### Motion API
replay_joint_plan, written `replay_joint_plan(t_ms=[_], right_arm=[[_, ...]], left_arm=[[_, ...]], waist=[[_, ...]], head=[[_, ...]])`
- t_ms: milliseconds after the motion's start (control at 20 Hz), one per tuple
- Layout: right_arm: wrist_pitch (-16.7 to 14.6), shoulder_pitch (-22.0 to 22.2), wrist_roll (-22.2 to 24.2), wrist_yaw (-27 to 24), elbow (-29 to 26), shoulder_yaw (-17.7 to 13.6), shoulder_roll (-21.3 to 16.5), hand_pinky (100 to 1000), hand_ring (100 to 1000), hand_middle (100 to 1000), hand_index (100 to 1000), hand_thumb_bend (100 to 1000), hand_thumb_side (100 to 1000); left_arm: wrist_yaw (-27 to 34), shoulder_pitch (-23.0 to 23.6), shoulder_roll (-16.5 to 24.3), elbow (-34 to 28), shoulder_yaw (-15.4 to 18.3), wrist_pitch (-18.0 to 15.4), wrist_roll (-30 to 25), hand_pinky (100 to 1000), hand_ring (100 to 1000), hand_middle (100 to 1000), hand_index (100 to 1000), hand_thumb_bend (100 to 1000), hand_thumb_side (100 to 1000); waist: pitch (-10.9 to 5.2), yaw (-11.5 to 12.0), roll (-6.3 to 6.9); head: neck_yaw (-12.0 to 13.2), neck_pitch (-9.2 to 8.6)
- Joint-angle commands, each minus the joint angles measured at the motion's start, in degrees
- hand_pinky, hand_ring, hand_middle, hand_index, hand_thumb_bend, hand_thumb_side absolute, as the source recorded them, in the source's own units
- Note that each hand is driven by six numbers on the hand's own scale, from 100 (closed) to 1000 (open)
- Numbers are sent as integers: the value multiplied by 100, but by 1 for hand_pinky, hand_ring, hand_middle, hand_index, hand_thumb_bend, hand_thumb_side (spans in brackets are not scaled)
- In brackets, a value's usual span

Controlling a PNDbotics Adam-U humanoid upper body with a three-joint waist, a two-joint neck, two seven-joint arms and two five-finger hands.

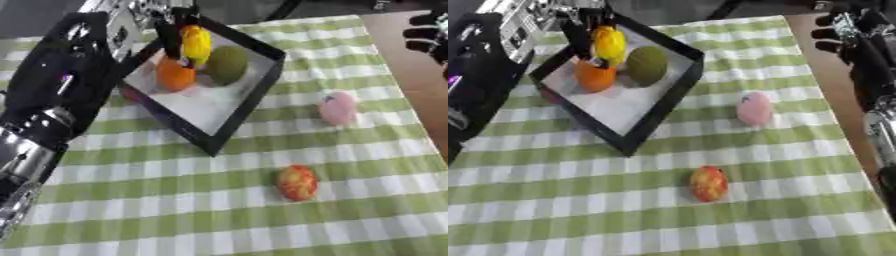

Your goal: Pick up objects on the table and place them in the box.

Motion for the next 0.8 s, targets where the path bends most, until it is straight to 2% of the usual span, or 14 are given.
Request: replay_joint_plan(t_ms=[50,200,350,450,550,650,800], right_arm=[[21,-98,-8,-30,-51,-11,-75,797,743,686,896,100,604],[29,-102,-9,-27,-52,-9,-67,797,742,685,896,100,604],[31,-103,-7,-29,-52,-7,-62,797,742,685,896,100,603],[31,-102,-4,-31,-52,-5,-58,797,742,685,896,100,603],[32,-93,-2,-31,-51,-5,-59,797,742,685,896,100,603],[34,-63,-5,-21,-44,-9,-77,796,742,685,895,100,606],[41,-18,-18,0,-20,-18,-100,796,741,685,895,100,608]], left_arm=[[86,-43,27,61,45,-21,145,711,655,597,660,514,100],[110,34,5,173,55,-36,164,732,689,651,711,580,100],[116,70,-4,215,81,-84,69,790,769,751,818,662,100],[97,77,11,202,110,-103,7,809,794,779,841,705,125],[55,85,50,154,136,-103,-4,819,807,795,863,779,209],[37,77,116,90,134,-167,-68,824,813,801,873,828,246],[90,44,229,-115,138,-236,-155,823,810,795,871,812,222]], waist=[[-204,-15,20],[-200,-17,22],[-205,-15,13],[-212,-9,9],[-219,4,9],[-229,29,17],[-249,75,35]], head=[[8,-7],[7,-7],[9,1],[13,-2],[1,-3],[-29,14],[-50,44]])
